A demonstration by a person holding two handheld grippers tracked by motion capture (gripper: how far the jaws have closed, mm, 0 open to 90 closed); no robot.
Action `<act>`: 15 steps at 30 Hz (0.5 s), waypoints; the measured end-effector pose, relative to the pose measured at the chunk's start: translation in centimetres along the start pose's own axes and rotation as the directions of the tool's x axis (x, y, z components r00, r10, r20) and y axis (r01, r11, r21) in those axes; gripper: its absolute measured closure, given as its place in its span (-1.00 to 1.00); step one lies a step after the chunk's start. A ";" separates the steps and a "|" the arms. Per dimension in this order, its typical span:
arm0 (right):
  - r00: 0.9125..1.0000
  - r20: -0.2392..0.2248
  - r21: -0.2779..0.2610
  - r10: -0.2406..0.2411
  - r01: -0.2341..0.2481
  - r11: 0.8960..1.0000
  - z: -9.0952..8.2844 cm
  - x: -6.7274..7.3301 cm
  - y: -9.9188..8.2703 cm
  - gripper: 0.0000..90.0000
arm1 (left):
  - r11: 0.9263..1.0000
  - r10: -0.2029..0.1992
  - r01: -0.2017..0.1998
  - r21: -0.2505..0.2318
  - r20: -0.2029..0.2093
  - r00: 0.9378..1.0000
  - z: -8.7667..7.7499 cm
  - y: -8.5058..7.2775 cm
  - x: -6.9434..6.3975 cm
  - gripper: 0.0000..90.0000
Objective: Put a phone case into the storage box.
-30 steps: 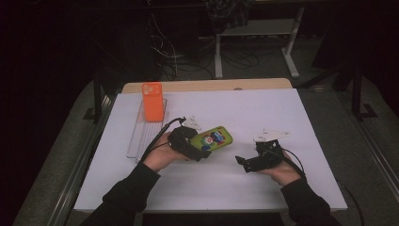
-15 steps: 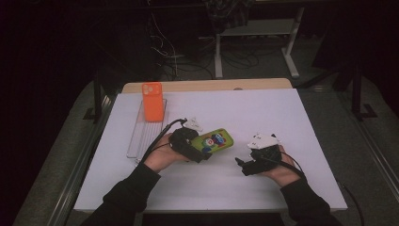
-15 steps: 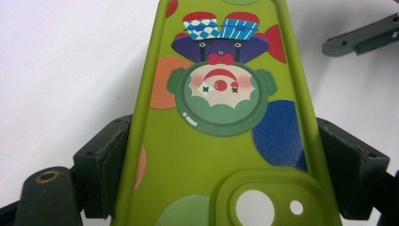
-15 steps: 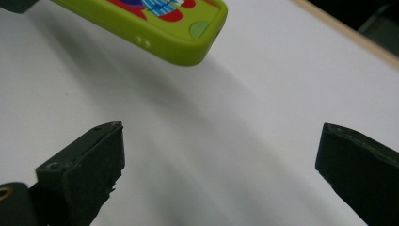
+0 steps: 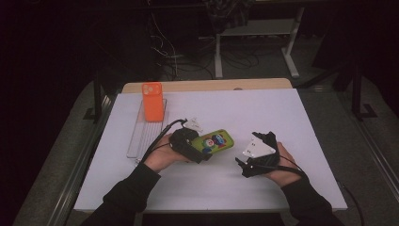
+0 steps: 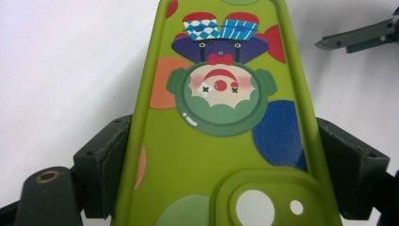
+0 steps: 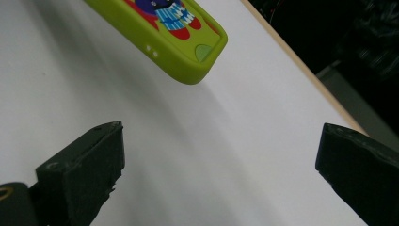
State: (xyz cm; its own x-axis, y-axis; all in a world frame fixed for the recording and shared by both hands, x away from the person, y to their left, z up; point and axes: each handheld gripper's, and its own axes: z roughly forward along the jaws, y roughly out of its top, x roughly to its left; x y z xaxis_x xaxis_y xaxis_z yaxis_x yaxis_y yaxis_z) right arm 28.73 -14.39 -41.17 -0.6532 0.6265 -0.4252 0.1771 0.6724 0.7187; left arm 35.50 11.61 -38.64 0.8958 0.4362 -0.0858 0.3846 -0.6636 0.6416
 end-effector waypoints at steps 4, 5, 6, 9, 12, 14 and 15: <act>0.992 0.040 0.007 -0.120 0.120 0.993 0.1 0.5 0.1 -0.98 | 0.999 -0.028 0.028 -0.021 0.007 1.000 0.1 0.0 -0.2 -0.66; 0.989 0.047 0.006 -0.142 0.142 0.990 0.1 0.6 0.1 -0.98 | 0.999 -0.033 0.034 -0.025 0.008 0.999 0.2 0.0 -0.2 -0.66; 0.987 0.056 0.008 -0.150 0.150 0.989 0.1 0.8 0.1 -0.98 | 0.999 -0.036 0.037 -0.027 0.008 0.999 0.2 0.0 -0.2 -0.66; 0.977 0.079 0.011 -0.196 0.196 0.981 0.1 1.1 0.2 -0.98 | 0.999 -0.028 0.028 -0.021 0.010 1.000 0.1 0.0 -0.2 -0.66; 0.966 0.104 0.006 -0.238 0.239 0.971 0.1 1.5 0.3 -0.98 | 0.999 -0.028 0.028 -0.023 0.011 1.000 0.2 0.0 -0.2 -0.66; 0.960 0.115 0.005 -0.255 0.256 0.967 0.0 1.7 0.4 -0.98 | 1.000 -0.023 0.023 -0.016 0.011 1.000 0.1 0.0 -0.1 -0.66; 0.955 0.120 0.006 -0.273 0.274 0.962 0.0 1.8 0.5 -0.98 | 1.000 -0.024 0.025 -0.017 0.012 1.000 0.1 0.0 -0.1 -0.66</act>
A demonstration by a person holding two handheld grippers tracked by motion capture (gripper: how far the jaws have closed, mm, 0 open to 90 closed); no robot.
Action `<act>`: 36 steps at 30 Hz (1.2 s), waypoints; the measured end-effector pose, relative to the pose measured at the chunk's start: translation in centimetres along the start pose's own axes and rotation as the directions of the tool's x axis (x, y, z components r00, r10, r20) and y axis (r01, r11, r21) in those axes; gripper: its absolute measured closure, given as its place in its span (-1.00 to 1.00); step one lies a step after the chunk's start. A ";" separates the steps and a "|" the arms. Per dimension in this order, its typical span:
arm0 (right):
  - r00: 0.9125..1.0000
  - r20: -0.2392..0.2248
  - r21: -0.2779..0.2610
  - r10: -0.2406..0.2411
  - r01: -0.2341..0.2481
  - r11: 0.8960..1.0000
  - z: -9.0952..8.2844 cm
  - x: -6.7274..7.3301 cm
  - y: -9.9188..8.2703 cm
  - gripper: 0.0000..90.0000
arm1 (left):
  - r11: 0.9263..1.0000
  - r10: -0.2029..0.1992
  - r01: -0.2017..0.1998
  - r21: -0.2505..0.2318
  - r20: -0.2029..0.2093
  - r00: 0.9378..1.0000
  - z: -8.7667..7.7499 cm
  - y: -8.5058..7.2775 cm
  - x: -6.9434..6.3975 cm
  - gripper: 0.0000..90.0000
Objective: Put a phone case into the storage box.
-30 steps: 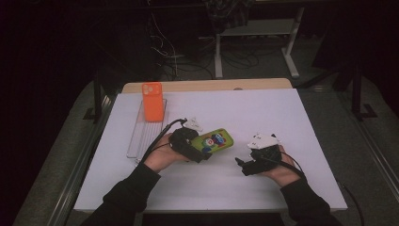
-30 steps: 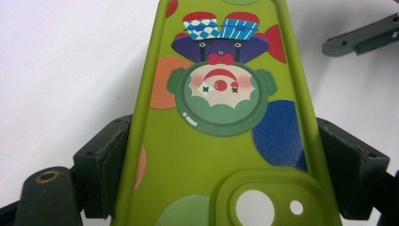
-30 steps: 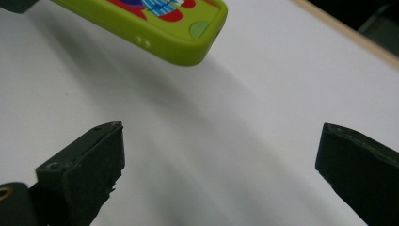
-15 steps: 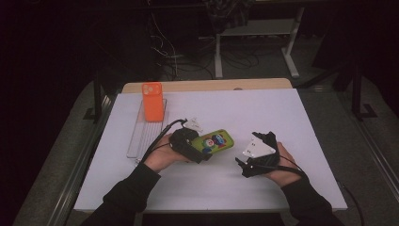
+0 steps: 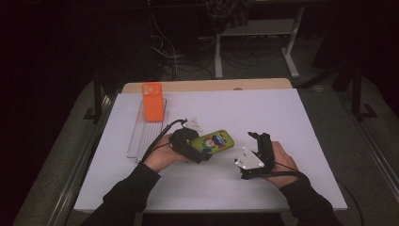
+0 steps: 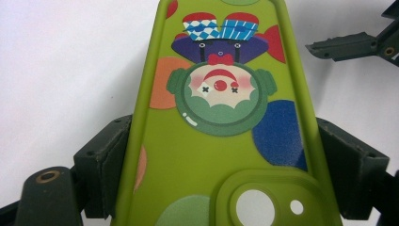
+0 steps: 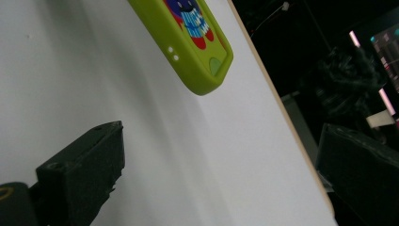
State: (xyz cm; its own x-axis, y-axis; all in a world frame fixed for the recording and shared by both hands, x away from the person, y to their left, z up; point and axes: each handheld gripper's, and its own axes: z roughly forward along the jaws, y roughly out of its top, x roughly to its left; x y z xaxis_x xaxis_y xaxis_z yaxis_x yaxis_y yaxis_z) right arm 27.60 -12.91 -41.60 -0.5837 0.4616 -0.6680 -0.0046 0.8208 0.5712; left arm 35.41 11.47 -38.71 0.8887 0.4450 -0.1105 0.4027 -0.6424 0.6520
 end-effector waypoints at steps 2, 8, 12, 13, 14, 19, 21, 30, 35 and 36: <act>0.999 0.026 0.000 -0.037 0.037 0.999 -0.1 0.2 0.2 -0.98 | 1.000 -0.009 0.009 -0.003 0.004 1.000 0.0 0.0 0.0 -0.66; 0.987 0.063 -0.014 -0.149 0.150 0.989 0.0 0.8 0.5 -0.98 | 1.000 0.000 0.000 0.012 0.003 1.000 0.0 0.0 0.0 -0.66; 0.969 0.108 -0.006 -0.221 0.223 0.975 0.0 1.3 0.7 -0.98 | 1.000 -0.008 0.008 0.001 0.005 1.000 0.1 0.0 -0.2 -0.66; 0.964 0.115 -0.007 -0.239 0.242 0.970 0.0 1.4 0.8 -0.97 | 1.000 -0.018 0.018 -0.003 0.008 1.000 0.1 0.0 -0.2 -0.66; 0.953 0.134 -0.011 -0.271 0.274 0.962 0.1 1.4 0.9 -0.95 | 1.000 -0.020 0.020 -0.007 0.007 1.000 0.2 0.0 -0.3 -0.66; 0.929 0.167 -0.010 -0.330 0.337 0.942 0.2 2.0 1.4 -0.84 | 0.999 0.022 -0.022 0.025 0.007 1.000 0.0 0.1 -0.2 -0.66; 0.917 0.182 -0.014 -0.356 0.364 0.931 0.4 2.2 1.6 -0.76 | 1.000 0.017 -0.017 0.013 0.009 1.000 0.1 0.1 -0.2 -0.66; 0.855 0.233 -0.006 -0.463 0.478 0.879 1.5 3.3 2.5 -0.44 | 1.000 0.016 -0.016 0.009 0.011 1.000 0.3 0.1 -0.5 -0.66; 0.837 0.227 -0.012 -0.498 0.514 0.858 2.0 3.8 2.6 -0.22 | 1.000 0.014 -0.014 0.008 0.011 1.000 0.3 0.1 -0.5 -0.66; 0.835 0.224 -0.010 -0.503 0.518 0.855 2.1 3.9 2.6 -0.18 | 1.000 0.016 -0.016 0.008 0.011 1.000 0.3 0.1 -0.5 -0.66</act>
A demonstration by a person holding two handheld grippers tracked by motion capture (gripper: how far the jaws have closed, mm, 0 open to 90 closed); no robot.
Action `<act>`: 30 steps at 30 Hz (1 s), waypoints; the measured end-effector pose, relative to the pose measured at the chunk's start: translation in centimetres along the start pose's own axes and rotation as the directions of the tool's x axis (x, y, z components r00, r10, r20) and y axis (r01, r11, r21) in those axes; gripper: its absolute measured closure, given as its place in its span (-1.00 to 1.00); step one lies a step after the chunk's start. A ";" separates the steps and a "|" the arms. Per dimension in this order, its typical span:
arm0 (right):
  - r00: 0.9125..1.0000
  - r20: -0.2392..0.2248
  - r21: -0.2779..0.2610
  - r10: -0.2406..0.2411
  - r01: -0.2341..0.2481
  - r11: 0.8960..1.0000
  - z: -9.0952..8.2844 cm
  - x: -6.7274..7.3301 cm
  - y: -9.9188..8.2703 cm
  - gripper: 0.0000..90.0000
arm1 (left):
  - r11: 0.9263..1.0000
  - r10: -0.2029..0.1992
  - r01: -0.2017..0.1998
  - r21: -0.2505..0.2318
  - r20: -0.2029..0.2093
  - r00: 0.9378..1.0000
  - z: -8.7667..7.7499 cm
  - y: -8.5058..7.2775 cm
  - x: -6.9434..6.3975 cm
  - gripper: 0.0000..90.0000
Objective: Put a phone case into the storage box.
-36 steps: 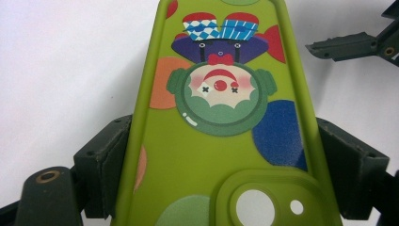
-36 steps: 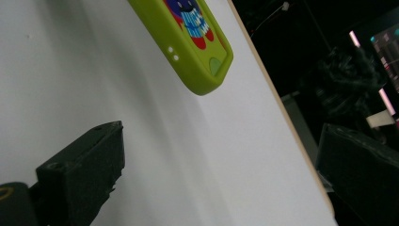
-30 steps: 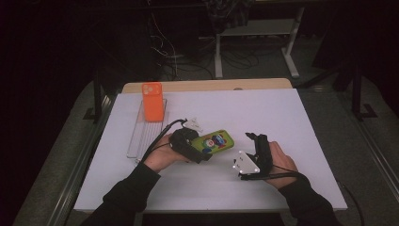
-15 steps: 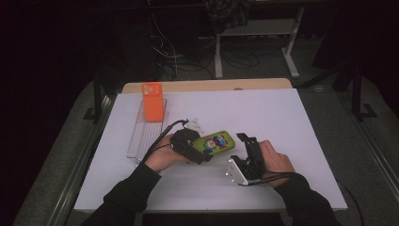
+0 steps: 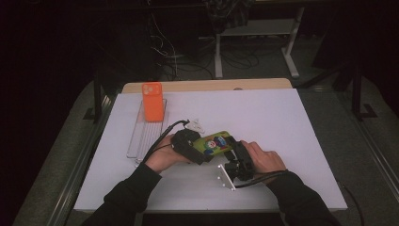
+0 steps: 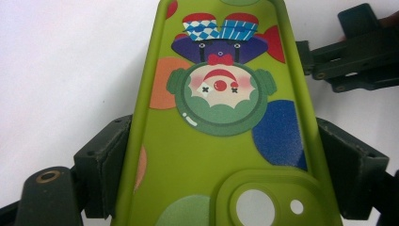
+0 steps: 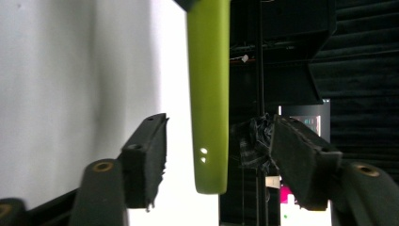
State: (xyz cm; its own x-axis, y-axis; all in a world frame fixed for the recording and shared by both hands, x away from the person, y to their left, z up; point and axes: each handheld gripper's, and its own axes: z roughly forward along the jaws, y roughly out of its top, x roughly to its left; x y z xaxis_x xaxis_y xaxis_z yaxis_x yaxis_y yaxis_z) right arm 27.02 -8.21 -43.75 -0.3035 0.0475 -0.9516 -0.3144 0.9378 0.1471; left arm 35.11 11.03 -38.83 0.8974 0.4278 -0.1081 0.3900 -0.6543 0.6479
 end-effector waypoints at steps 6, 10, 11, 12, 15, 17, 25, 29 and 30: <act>1.000 0.012 -0.015 -0.024 0.024 1.000 0.2 0.4 0.4 0.12 | 1.000 0.003 -0.003 0.001 0.003 1.000 0.0 0.0 0.0 -0.66; 1.000 0.020 -0.021 -0.022 0.023 1.000 0.1 0.5 0.5 0.31 | 1.000 0.006 -0.006 0.001 0.007 1.000 0.0 0.0 -0.1 -0.66; 1.000 0.016 -0.022 -0.026 0.026 0.999 0.0 0.5 0.6 0.36 | 1.000 0.006 -0.006 0.000 0.007 1.000 0.0 0.0 -0.1 -0.66; 0.999 0.021 -0.026 -0.029 0.030 0.999 0.0 0.5 0.6 0.40 | 1.000 0.006 -0.006 0.002 0.007 1.000 0.0 0.1 -0.1 -0.66; 0.999 0.019 -0.030 -0.034 0.035 0.999 -0.1 0.5 0.7 0.53 | 1.000 0.006 -0.006 0.001 0.008 1.000 0.0 0.1 -0.1 -0.66; 0.999 0.013 -0.026 -0.037 0.037 0.999 -0.1 0.6 0.8 0.59 | 1.000 0.003 -0.003 0.000 0.010 1.000 0.1 0.0 -0.1 -0.66; 0.998 0.015 -0.026 -0.055 0.055 0.998 -0.1 0.8 0.8 0.67 | 1.000 0.005 -0.005 0.000 0.008 1.000 0.1 0.1 -0.2 -0.66; 0.997 0.034 -0.018 -0.065 0.066 0.998 -0.2 0.8 0.9 0.68 | 0.999 0.019 -0.019 -0.026 -0.012 1.000 0.0 0.0 -0.5 -0.69; 0.998 0.028 -0.019 -0.065 0.065 0.998 -0.2 0.8 1.0 0.68 | 0.999 0.028 -0.029 -0.033 -0.019 0.999 0.0 0.0 -0.5 -0.70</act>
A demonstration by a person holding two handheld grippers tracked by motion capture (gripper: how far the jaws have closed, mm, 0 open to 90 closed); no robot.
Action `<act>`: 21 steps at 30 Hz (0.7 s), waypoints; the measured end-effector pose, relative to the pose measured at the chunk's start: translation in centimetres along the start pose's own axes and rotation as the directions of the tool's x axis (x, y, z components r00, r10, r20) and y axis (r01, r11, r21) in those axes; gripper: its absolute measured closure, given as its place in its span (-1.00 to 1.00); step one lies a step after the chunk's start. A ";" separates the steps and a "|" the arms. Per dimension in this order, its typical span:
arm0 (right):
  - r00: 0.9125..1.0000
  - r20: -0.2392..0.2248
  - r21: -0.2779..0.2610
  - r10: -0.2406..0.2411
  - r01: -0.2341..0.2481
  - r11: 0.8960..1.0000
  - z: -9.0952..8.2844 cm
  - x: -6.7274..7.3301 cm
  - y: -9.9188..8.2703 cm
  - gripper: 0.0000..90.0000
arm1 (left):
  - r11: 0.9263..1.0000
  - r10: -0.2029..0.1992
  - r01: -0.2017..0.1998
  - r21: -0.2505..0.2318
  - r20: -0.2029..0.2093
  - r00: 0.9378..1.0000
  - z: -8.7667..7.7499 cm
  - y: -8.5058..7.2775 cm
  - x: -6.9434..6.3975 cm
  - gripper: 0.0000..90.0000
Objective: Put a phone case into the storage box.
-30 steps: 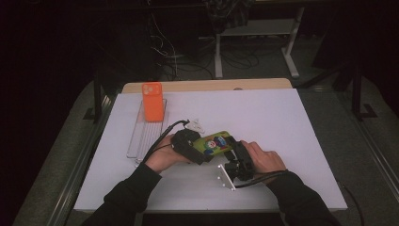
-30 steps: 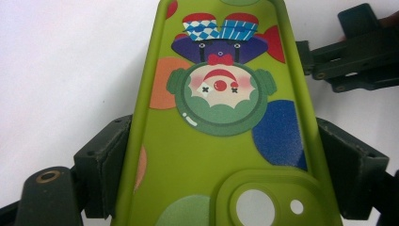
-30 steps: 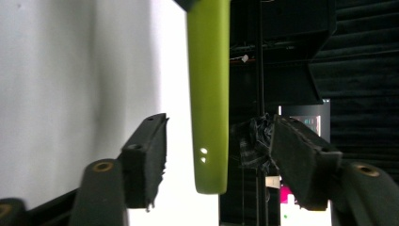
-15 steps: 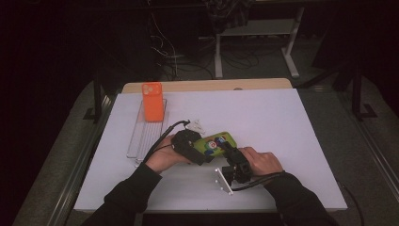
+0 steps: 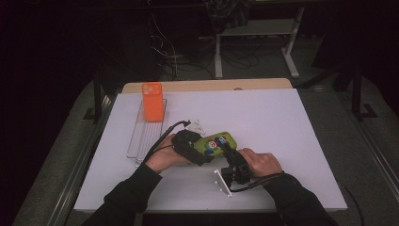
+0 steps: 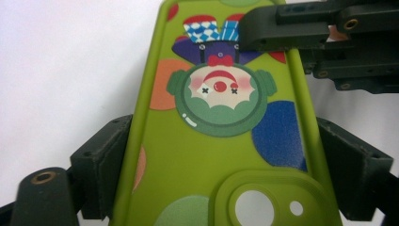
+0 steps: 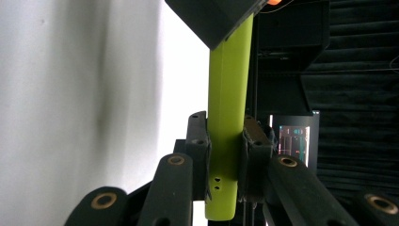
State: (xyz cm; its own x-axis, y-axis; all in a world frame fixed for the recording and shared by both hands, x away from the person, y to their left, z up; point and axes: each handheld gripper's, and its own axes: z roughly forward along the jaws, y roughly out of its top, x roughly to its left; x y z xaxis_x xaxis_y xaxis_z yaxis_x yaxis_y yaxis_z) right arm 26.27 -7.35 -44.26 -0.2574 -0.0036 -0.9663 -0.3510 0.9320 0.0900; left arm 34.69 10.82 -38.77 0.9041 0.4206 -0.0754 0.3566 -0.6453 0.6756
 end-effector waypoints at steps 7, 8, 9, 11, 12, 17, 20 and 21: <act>1.000 0.003 0.016 0.016 -0.016 1.000 0.0 -0.3 -0.4 0.69 | 1.000 0.004 -0.003 -0.025 0.030 1.000 -0.4 0.0 0.2 -1.00; 1.000 0.009 0.020 0.019 -0.019 1.000 0.0 -0.3 -0.5 0.68 | 1.000 0.019 -0.018 -0.013 0.034 0.999 -0.6 -0.1 0.4 -1.00; 1.000 0.006 0.021 0.020 -0.021 1.000 0.1 -0.3 -0.6 0.69 | 1.000 0.003 -0.002 -0.028 0.038 0.999 -0.6 -0.1 0.3 -1.00; 1.000 -0.003 0.029 0.027 -0.027 0.999 0.1 -0.4 -0.8 0.68 | 1.000 0.018 -0.017 -0.021 0.035 0.999 -0.8 -0.2 0.5 -1.00; 1.000 -0.006 0.035 0.027 -0.027 0.999 0.1 -0.4 -1.0 0.69 | 1.000 0.009 -0.009 -0.027 0.033 0.999 -0.9 -0.2 0.5 -1.00; 0.999 0.008 0.052 0.048 -0.048 0.997 0.2 -0.5 -1.8 0.68 | 1.000 0.009 -0.008 -0.016 0.047 0.999 -1.1 -0.6 1.0 -1.00; 0.998 -0.016 0.075 0.059 -0.058 0.996 0.2 -0.7 -2.5 0.68 | 1.000 -0.001 0.002 -0.023 0.041 0.999 -1.2 -0.9 1.2 -1.00; 0.997 -0.019 0.081 0.074 -0.072 0.994 0.2 -0.7 -2.6 0.68 | 1.000 -0.001 0.002 -0.029 0.036 0.999 -1.3 -1.0 1.3 -1.00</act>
State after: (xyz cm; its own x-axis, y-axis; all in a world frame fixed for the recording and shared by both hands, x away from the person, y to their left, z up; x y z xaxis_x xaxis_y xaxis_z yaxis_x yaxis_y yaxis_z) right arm 27.59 -9.72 -43.86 -0.2992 0.0582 -0.9524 -0.2574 0.9562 0.1393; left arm 35.20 12.80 -38.57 0.9117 0.3980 -0.1020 0.3511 -0.6259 0.6964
